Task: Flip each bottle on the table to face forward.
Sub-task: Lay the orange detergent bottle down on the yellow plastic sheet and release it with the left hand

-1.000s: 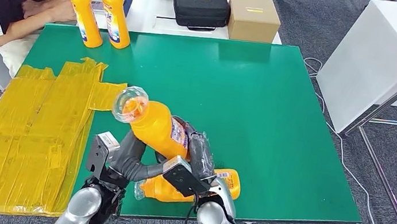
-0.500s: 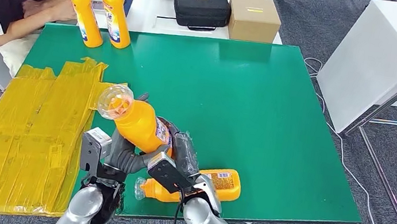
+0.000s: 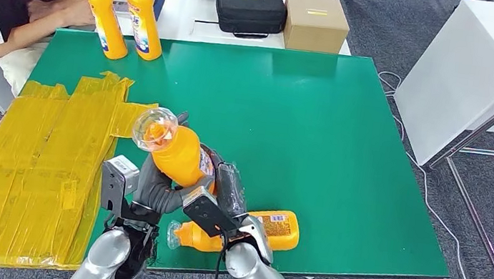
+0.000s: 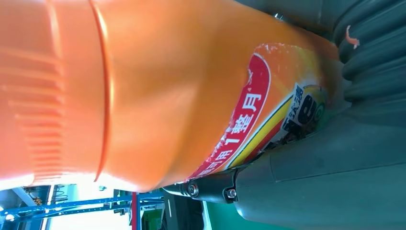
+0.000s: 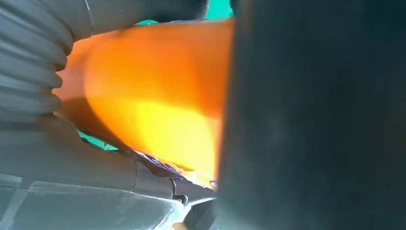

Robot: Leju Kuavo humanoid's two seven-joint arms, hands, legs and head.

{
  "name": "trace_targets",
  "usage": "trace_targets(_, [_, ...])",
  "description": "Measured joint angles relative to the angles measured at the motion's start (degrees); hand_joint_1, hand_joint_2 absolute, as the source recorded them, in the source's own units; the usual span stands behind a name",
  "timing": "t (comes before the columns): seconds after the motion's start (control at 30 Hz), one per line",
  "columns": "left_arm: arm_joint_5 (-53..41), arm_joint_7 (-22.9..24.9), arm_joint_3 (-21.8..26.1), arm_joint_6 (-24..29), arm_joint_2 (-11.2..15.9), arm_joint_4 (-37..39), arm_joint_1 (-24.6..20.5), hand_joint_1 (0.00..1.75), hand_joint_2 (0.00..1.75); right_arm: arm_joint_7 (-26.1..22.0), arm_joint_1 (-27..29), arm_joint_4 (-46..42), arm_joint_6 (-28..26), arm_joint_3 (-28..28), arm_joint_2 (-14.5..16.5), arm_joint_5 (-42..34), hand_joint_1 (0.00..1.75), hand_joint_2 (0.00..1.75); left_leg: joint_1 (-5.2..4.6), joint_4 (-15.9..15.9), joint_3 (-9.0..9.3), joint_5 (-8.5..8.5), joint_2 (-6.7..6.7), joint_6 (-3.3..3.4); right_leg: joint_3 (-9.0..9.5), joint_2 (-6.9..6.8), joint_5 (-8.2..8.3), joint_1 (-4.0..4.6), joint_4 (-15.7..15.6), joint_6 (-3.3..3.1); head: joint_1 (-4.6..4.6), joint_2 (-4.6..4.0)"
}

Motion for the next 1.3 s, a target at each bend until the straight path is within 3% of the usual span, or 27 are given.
trace_targets(1.03, [0.7, -1.5, -1.0, 1.0, -0.3, 2.0, -3.0, 1.75, 1.75, 0.5, -1.3, -1.3, -1.9, -0.2, -1.5, -1.2, 1.75, 1.75, 0.00, 0.0, 0.00, 0.00, 0.02, 0.00, -0.03, 0.01, 0.01, 0.00, 0.0, 0.00, 0.01, 0.00])
trace_targets(1.07, [0.5, -1.5, -1.0, 1.1, -0.3, 2.0, -3.0, 1.75, 1.75, 0.5, -1.3, -1.3, -1.9, -0.2, -1.5, -1.2, 1.66, 1.75, 0.00, 0.0, -0.01, 0.00, 0.02, 0.00, -0.03, 0.01, 0.01, 0.00, 0.0, 0.00, 0.01, 0.00])
trace_targets(1.17, [-1.2, -1.6, -1.1, 2.4, -0.3, 2.0, -3.0, 1.75, 1.75, 0.7, -1.3, -1.6, -2.1, -0.3, -1.6, -0.6, 0.37, 1.75, 0.00, 0.0, -0.01, 0.00, 0.02, 0.00, -0.03, 0.01, 0.01, 0.00, 0.0, 0.00, 0.01, 0.01])
trace_targets(1.2, [-1.8, -1.7, -1.2, 2.9, -0.3, 2.0, -3.0, 1.75, 1.75, 0.9, -1.2, -1.9, -2.2, -0.4, -1.7, -0.2, 0.01, 1.31, 0.00, 0.0, -0.01, 0.00, 0.01, 0.00, -0.02, 0.01, 0.01, 0.00, 0.0, 0.00, 0.01, 0.01])
trace_targets(1.3, [-3.5, -2.1, -1.0, 4.2, -0.2, 1.9, -2.9, 1.75, 1.75, 2.2, -0.2, -4.2, -2.8, -1.1, -2.3, 2.4, 0.00, 0.00, 0.00, 0.0, -0.02, 0.00, -0.01, 0.00, -0.01, 0.00, 0.00, 0.00, 0.0, 0.00, 0.01, 0.01])
